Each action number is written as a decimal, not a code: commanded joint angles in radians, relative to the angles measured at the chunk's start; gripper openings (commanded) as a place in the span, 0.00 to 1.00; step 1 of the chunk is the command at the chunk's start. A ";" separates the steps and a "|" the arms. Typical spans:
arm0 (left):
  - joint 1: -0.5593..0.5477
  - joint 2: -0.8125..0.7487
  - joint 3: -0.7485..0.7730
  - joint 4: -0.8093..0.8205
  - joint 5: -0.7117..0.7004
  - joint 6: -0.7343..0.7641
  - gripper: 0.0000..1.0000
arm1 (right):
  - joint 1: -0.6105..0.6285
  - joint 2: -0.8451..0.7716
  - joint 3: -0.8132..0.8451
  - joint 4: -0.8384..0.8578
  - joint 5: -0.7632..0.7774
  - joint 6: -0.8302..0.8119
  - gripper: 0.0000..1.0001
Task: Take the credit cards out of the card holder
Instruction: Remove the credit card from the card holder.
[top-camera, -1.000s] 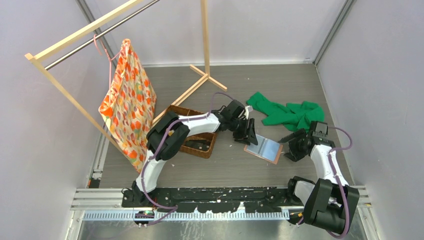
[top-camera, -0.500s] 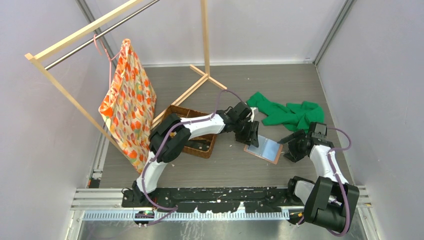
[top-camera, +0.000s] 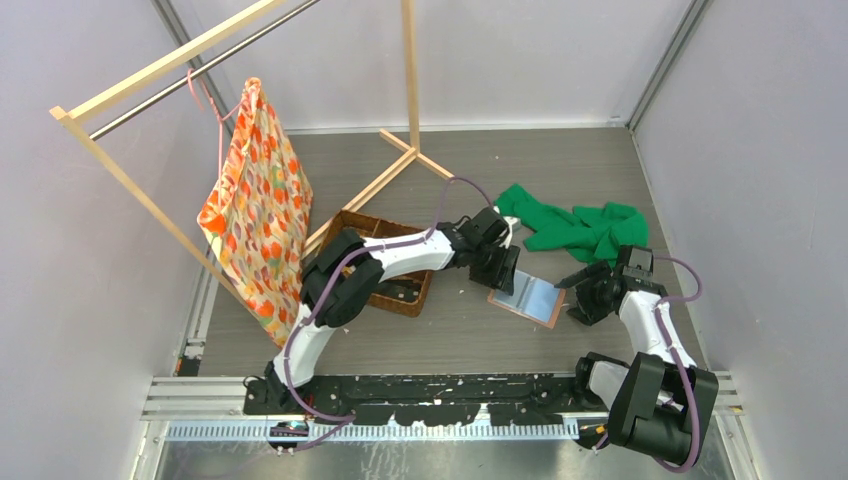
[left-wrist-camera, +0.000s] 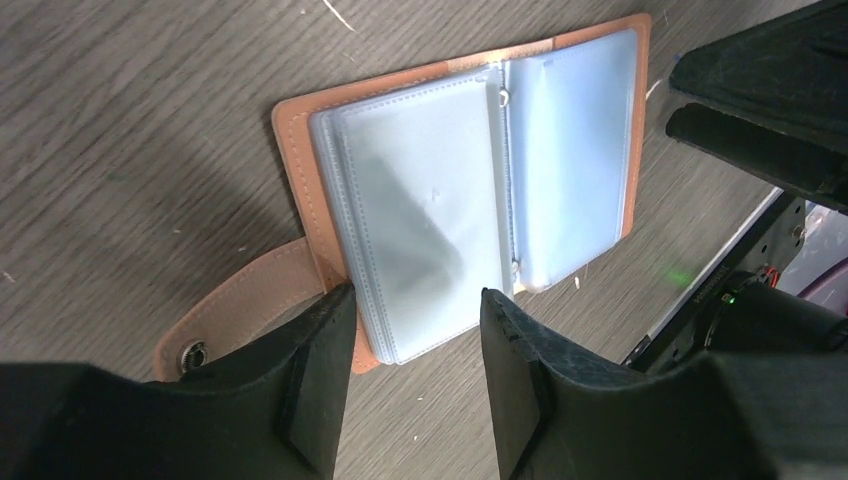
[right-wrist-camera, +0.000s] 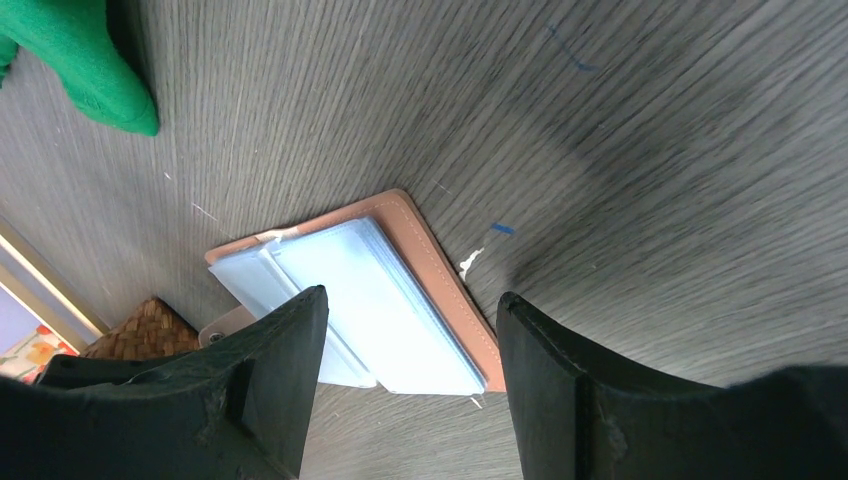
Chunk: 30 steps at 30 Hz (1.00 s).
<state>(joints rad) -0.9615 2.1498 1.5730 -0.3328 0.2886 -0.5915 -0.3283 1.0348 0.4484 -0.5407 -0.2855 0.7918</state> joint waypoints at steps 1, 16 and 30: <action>-0.008 -0.008 0.039 -0.032 0.000 0.030 0.50 | 0.004 0.001 0.005 0.023 0.008 -0.008 0.67; -0.020 -0.014 0.088 -0.003 0.129 0.002 0.48 | 0.004 0.015 -0.007 0.040 0.002 -0.005 0.67; -0.034 0.013 0.160 -0.073 0.031 -0.006 0.50 | 0.003 0.028 -0.011 0.051 -0.006 -0.006 0.67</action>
<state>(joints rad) -0.9962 2.1708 1.6859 -0.3622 0.4107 -0.6003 -0.3283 1.0546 0.4412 -0.5156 -0.2867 0.7918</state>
